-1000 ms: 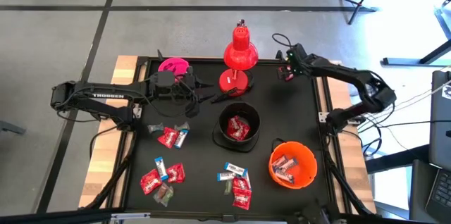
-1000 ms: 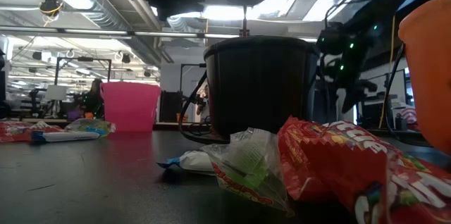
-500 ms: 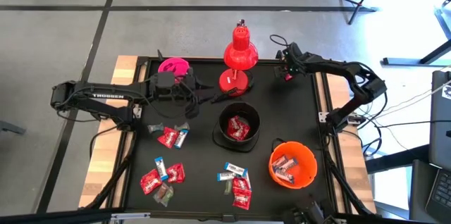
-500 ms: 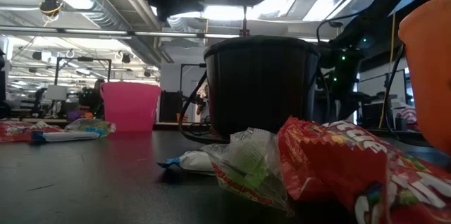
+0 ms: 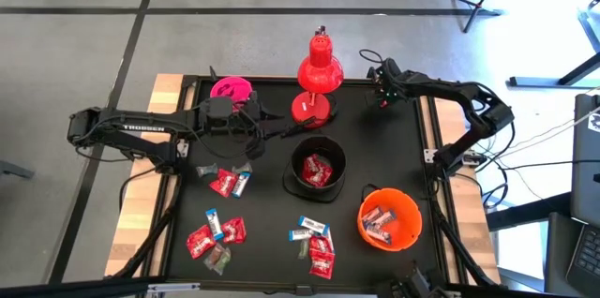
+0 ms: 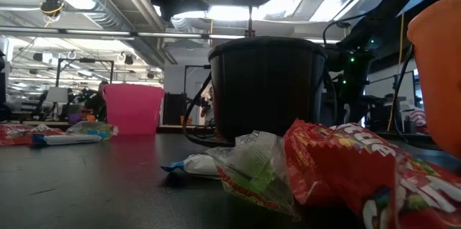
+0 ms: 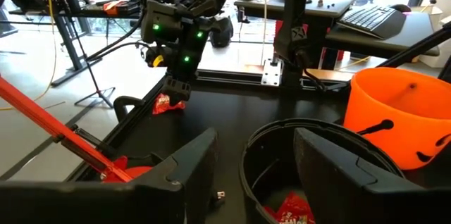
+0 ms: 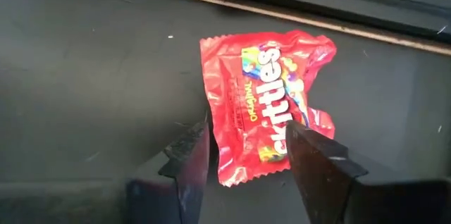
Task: Organize candy in baskets
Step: Put the red candy into the black bucket
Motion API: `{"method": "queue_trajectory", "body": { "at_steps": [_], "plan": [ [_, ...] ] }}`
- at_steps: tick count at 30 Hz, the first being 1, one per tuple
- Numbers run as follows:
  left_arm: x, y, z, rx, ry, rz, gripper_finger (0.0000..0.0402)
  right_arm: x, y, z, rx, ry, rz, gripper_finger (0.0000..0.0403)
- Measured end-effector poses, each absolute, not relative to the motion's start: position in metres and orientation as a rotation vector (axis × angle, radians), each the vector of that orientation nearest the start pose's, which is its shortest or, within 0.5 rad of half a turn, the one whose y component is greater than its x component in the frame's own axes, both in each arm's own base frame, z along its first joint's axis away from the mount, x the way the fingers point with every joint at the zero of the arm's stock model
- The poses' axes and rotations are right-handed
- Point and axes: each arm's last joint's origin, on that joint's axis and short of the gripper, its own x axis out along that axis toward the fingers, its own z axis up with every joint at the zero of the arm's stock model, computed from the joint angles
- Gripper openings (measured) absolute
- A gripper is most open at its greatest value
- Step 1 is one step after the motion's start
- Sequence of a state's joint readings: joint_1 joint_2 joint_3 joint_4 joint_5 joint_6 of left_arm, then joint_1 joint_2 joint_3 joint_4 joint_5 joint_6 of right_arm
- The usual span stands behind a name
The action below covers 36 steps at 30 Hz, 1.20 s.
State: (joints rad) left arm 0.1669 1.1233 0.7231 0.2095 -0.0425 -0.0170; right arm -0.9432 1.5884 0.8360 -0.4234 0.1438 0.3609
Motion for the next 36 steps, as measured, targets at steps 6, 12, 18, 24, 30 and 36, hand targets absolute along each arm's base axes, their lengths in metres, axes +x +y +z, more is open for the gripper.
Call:
{"method": "queue_trajectory", "body": {
  "at_steps": [6, 12, 18, 24, 30, 36],
  "plan": [
    [0.246, 0.043, 0.282, -0.029, 0.198, 0.210, 0.0178, 0.164, -0.227, 0.145, 0.798, 1.051, -1.128, 0.0184],
    [0.245, 0.043, 0.279, -0.031, 0.231, 0.210, 0.0178, 0.172, -0.219, 0.145, 0.845, 1.104, -1.046, 0.0184],
    [0.245, 0.042, 0.277, -0.039, 0.248, 0.211, 0.0178, 0.184, -0.196, 0.146, 0.870, 1.200, -0.905, 0.0184],
    [0.245, 0.042, 0.277, -0.042, 0.249, 0.210, 0.0178, 0.196, -0.162, 0.148, 0.780, 1.364, -0.845, 0.0183],
    [0.245, 0.041, 0.277, -0.056, 0.247, 0.209, 0.0178, 0.207, -0.135, 0.147, 0.638, 1.488, -0.815, 0.0137],
    [0.245, 0.041, 0.277, -0.066, 0.246, 0.210, 0.0178, 0.218, -0.117, 0.148, 0.582, 1.489, -0.780, 0.0037]
  ]
}}
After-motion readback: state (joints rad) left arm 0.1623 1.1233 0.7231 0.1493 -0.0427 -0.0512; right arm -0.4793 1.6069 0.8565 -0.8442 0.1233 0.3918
